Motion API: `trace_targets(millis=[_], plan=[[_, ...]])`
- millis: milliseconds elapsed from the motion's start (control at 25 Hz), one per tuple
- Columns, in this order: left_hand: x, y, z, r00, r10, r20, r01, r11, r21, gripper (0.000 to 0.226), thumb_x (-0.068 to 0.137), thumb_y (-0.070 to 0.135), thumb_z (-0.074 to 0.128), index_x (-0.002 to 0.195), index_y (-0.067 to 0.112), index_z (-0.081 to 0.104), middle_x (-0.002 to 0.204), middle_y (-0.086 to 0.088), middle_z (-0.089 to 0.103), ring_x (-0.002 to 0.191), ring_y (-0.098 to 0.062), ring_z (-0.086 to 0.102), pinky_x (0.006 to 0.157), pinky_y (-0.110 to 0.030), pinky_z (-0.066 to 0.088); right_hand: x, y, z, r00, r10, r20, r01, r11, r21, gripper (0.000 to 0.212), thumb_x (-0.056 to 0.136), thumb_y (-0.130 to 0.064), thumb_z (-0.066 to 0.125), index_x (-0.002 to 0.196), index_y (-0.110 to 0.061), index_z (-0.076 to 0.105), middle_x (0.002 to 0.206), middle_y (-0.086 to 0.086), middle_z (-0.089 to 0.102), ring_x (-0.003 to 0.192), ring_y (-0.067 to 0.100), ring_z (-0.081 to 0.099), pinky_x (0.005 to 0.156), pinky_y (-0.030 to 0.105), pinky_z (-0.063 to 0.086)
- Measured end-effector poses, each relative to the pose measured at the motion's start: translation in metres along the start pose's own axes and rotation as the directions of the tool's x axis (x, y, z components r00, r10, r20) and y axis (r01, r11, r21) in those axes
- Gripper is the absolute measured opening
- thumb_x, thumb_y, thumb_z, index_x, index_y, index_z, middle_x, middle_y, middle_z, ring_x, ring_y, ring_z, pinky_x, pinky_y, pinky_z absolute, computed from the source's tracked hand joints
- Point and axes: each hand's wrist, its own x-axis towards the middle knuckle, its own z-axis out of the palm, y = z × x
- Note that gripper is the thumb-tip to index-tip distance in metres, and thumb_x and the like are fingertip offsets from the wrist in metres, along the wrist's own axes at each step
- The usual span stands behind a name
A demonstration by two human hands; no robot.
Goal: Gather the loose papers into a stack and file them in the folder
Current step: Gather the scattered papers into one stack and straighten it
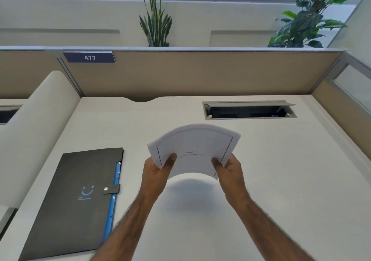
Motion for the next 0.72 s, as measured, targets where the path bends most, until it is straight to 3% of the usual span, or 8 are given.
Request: trace_targets(millis=[120,240,280,360,440,520,600,720], plan=[[-0.002,-0.013,0.001,0.997,-0.048,0.068,0.041,0.995,0.091,0.005,0.085,0.045,0.068,0.087,0.045,0.073,0.090,-0.002,0.076,0.085,-0.014,0.069,0.077,-0.032,0.053,-0.002,0.012,-0.001,0.997,0.081,0.013,-0.080,0.995,-0.055,0.032,0.092,-0.006,0.061,0.111,-0.032,0.066,0.104,-0.013,0.075,0.101,0.008,0.070,0.074,0.019,0.055],[0.002,-0.021,0.005,0.993,-0.102,0.059,0.092,0.984,0.150,0.010,0.089,0.042,0.065,0.081,0.039,0.069,0.083,0.005,0.067,0.077,-0.014,0.057,0.073,-0.033,0.046,-0.002,0.016,0.001,0.995,0.100,0.003,-0.100,0.994,-0.051,0.033,0.094,-0.004,0.054,0.113,-0.028,0.064,0.106,-0.011,0.074,0.103,0.009,0.069,0.073,0.018,0.055],[0.004,-0.022,0.006,0.991,-0.127,0.043,0.119,0.982,0.144,0.019,0.088,0.046,0.064,0.082,0.030,0.071,0.082,0.005,0.066,0.076,-0.015,0.056,0.071,-0.033,0.046,-0.001,0.014,0.002,0.996,0.090,-0.011,-0.090,0.995,-0.040,0.032,0.096,-0.004,0.053,0.108,-0.032,0.065,0.102,-0.014,0.075,0.100,0.006,0.070,0.071,0.016,0.055],[0.004,-0.024,0.006,0.993,-0.116,0.024,0.112,0.985,0.128,0.057,0.083,0.056,0.064,0.089,-0.001,0.065,0.080,-0.003,0.061,0.075,-0.017,0.054,0.068,-0.036,0.044,0.001,0.010,0.004,0.997,0.068,-0.042,-0.069,0.998,-0.012,0.032,0.098,-0.005,0.052,0.102,-0.035,0.065,0.098,-0.015,0.075,0.096,0.005,0.071,0.073,0.018,0.057],[0.001,-0.022,0.005,0.994,-0.109,0.016,0.106,0.988,0.110,0.070,0.081,0.059,0.065,0.089,-0.010,0.061,0.080,-0.008,0.059,0.076,-0.018,0.053,0.069,-0.038,0.044,0.001,0.007,0.008,0.997,0.060,-0.051,-0.060,0.998,-0.003,0.031,0.100,-0.004,0.051,0.103,-0.033,0.064,0.103,-0.009,0.074,0.098,0.012,0.071,0.081,0.028,0.058],[-0.004,-0.016,0.005,0.996,-0.087,0.019,0.085,0.992,0.096,0.061,0.081,0.058,0.063,0.083,-0.004,0.062,0.079,-0.008,0.056,0.076,-0.018,0.050,0.069,-0.037,0.042,-0.003,0.004,0.009,0.998,0.024,-0.057,-0.024,1.000,0.001,0.030,0.100,-0.005,0.051,0.103,-0.030,0.065,0.102,-0.008,0.075,0.099,0.014,0.071,0.080,0.026,0.057],[-0.003,-0.004,0.006,0.999,-0.049,-0.003,0.049,0.995,0.083,0.050,0.085,0.053,0.063,0.083,0.003,0.062,0.077,-0.007,0.055,0.073,-0.017,0.049,0.067,-0.036,0.042,-0.003,-0.002,0.007,0.996,-0.038,-0.079,0.041,0.998,0.037,0.024,0.098,-0.010,0.054,0.104,-0.029,0.067,0.098,-0.013,0.077,0.093,0.004,0.072,0.073,0.018,0.056],[0.002,0.009,0.001,1.000,-0.006,0.029,0.004,0.997,0.082,0.018,0.088,0.052,0.065,0.085,0.034,0.070,0.078,-0.005,0.068,0.073,-0.013,0.060,0.065,-0.030,0.053,0.000,-0.005,0.001,0.993,-0.078,-0.084,0.083,0.994,0.066,0.021,0.092,-0.018,0.057,0.107,-0.027,0.067,0.099,-0.019,0.076,0.089,-0.003,0.071,0.069,0.010,0.054]])
